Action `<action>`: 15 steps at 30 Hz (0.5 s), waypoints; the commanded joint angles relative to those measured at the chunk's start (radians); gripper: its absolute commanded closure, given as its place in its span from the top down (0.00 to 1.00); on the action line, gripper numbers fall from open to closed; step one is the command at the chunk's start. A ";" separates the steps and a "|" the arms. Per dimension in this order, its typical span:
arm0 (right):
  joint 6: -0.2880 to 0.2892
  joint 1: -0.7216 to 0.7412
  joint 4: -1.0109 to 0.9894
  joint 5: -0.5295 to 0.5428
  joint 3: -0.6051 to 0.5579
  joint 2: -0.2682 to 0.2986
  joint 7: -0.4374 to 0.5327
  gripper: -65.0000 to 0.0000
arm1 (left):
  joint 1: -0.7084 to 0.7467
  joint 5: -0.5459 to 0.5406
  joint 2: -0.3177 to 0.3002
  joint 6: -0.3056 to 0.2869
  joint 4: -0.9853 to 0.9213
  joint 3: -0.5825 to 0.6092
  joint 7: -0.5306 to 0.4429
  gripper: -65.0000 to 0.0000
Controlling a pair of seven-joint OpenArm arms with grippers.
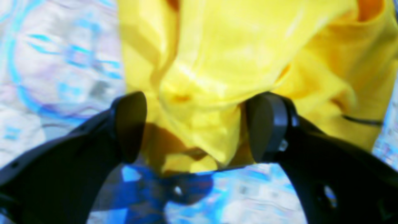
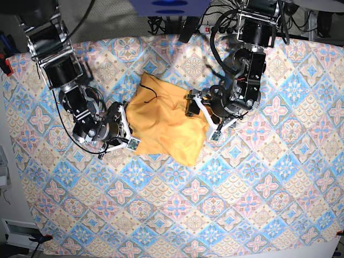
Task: Fold the T-shirt properly
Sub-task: 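Fold the shirt's sides inward with both grippers toward each other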
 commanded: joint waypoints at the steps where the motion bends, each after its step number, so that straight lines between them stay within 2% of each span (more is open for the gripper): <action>1: 0.002 -0.001 0.042 0.009 0.021 0.015 -0.005 0.04 | -0.035 -0.007 0.003 -0.001 -0.010 0.000 -0.019 0.76; 7: 0.002 -0.142 0.194 0.007 0.141 0.022 -0.044 0.04 | -0.119 -0.007 0.003 -0.001 -0.065 0.001 -0.034 0.76; 15: 0.002 -0.288 0.333 0.007 0.144 0.022 -0.044 0.05 | -0.197 -0.007 0.000 -0.001 -0.153 0.075 -0.088 0.76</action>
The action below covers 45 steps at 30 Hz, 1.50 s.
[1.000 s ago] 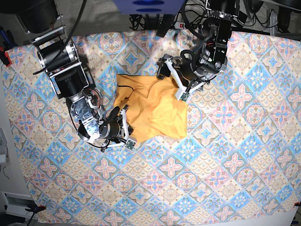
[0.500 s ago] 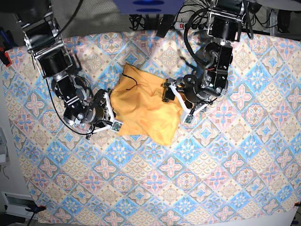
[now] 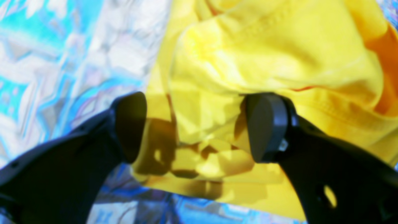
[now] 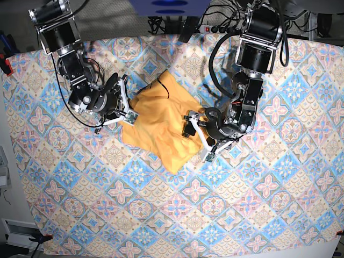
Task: Fold the T-shirt properly
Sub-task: 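Fold the shirt's sides inward with both grippers toward each other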
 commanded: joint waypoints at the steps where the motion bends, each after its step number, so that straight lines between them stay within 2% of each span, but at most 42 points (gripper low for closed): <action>1: 0.003 -0.005 0.037 0.011 0.004 0.007 0.013 0.05 | -0.016 -0.015 -0.001 -0.006 0.014 -0.001 -0.029 0.76; 5: 0.003 -0.044 0.097 0.008 0.010 0.007 0.013 0.05 | -0.027 -0.015 -0.001 -0.006 0.045 -0.001 0.003 0.76; 8: 0.003 -0.051 0.144 0.013 0.010 0.047 -0.012 0.04 | 0.003 -0.017 -0.009 -0.004 0.149 -0.009 0.058 0.76; 9: 0.003 -0.050 0.163 0.013 0.010 0.055 -0.013 0.04 | 0.024 -0.019 -0.029 -0.004 0.206 -0.018 0.084 0.76; 13: 0.003 -0.040 0.167 0.013 0.110 0.052 -0.016 0.05 | 0.138 -0.022 -0.042 -0.004 0.387 -0.070 0.157 0.76; 18: 0.003 0.058 0.024 0.013 0.141 0.047 -0.006 0.05 | 0.271 -0.019 -0.058 -0.004 0.430 -0.141 0.153 0.76; 21: 0.003 0.115 -0.074 0.013 0.141 0.004 0.019 0.05 | 0.317 -0.015 -0.058 -0.004 0.424 -0.159 0.089 0.76; 26: 0.003 0.145 -0.207 0.013 0.141 -0.032 0.034 0.05 | 0.306 -0.017 -0.055 -0.004 0.324 -0.154 0.063 0.76; 31: 0.003 0.108 -0.193 0.011 0.113 -0.042 0.043 0.05 | 0.247 -0.015 -0.035 -0.004 0.218 -0.153 0.017 0.76; 35: 0.003 0.053 -0.138 0.011 0.075 -0.039 0.043 0.04 | 0.174 -0.015 -0.026 -0.004 0.094 -0.151 -0.009 0.76; 39: 0.003 -0.022 -0.049 0.011 0.075 -0.037 0.039 0.05 | 0.102 -0.015 -0.010 -0.004 -0.032 -0.119 -0.075 0.76; 45: 0.003 -0.091 0.083 0.011 0.075 -0.037 -0.035 0.05 | -0.011 -0.015 -0.007 -0.004 -0.188 -0.039 -0.152 0.76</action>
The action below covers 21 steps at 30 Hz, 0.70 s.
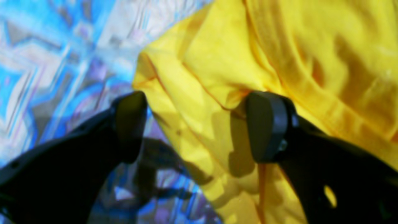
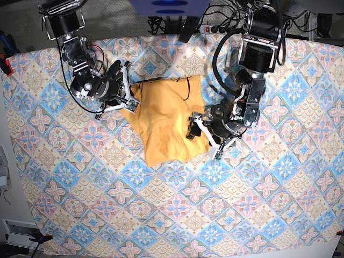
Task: Fold the T-shirt properly
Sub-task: 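Fold the shirt's sides inward with both grippers toward each other, then press the folded shirt together with both grippers at its middle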
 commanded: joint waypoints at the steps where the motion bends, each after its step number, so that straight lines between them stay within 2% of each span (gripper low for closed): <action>1: -0.005 0.002 0.037 0.013 0.005 0.007 0.010 0.05 | -0.016 0.010 0.002 0.012 -0.024 0.014 0.032 0.76; 7: -0.005 -0.005 0.075 0.013 0.026 0.009 0.001 0.04 | -0.059 0.007 0.001 0.012 -0.003 0.055 0.049 0.76; 12: -0.005 -0.005 0.164 0.014 0.108 0.009 0.001 0.05 | 0.026 0.007 -0.028 0.013 0.244 0.051 0.147 0.76; 15: -0.005 0.006 0.216 0.014 0.106 0.001 -0.002 0.05 | 0.105 0.007 -0.031 0.013 0.397 -0.015 0.207 0.76; 17: -0.005 0.029 0.225 0.014 0.068 -0.010 -0.004 0.05 | 0.159 0.002 -0.028 0.013 0.480 -0.057 0.233 0.76; 21: -0.005 0.077 0.225 0.016 -0.006 -0.022 -0.004 0.05 | 0.248 -0.001 -0.022 0.013 0.626 -0.061 0.269 0.76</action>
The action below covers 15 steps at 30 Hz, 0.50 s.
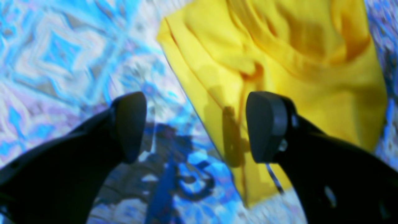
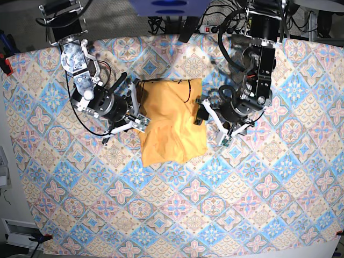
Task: Fold the T-shirt properly
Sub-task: 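Press the folded shirt together with both grippers at its middle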
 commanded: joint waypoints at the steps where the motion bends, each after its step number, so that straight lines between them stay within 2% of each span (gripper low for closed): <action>1: -0.005 0.022 0.018 0.007 -0.005 0.000 0.007 0.05 | -0.007 -0.011 0.019 -0.004 0.046 0.002 -0.024 0.76; 3: -0.005 0.046 -0.002 0.007 -0.016 -0.026 0.007 0.05 | 0.009 -0.009 0.042 -0.004 0.055 0.002 -0.019 0.76; 10: -0.005 0.125 -0.168 0.005 -0.062 -0.054 0.014 0.05 | -0.010 0.000 0.102 -0.004 0.004 0.073 -0.027 0.76; 15: -0.005 0.142 -0.214 0.005 -0.070 -0.081 0.015 0.05 | -0.025 0.001 0.114 -0.004 -0.036 0.131 -0.028 0.76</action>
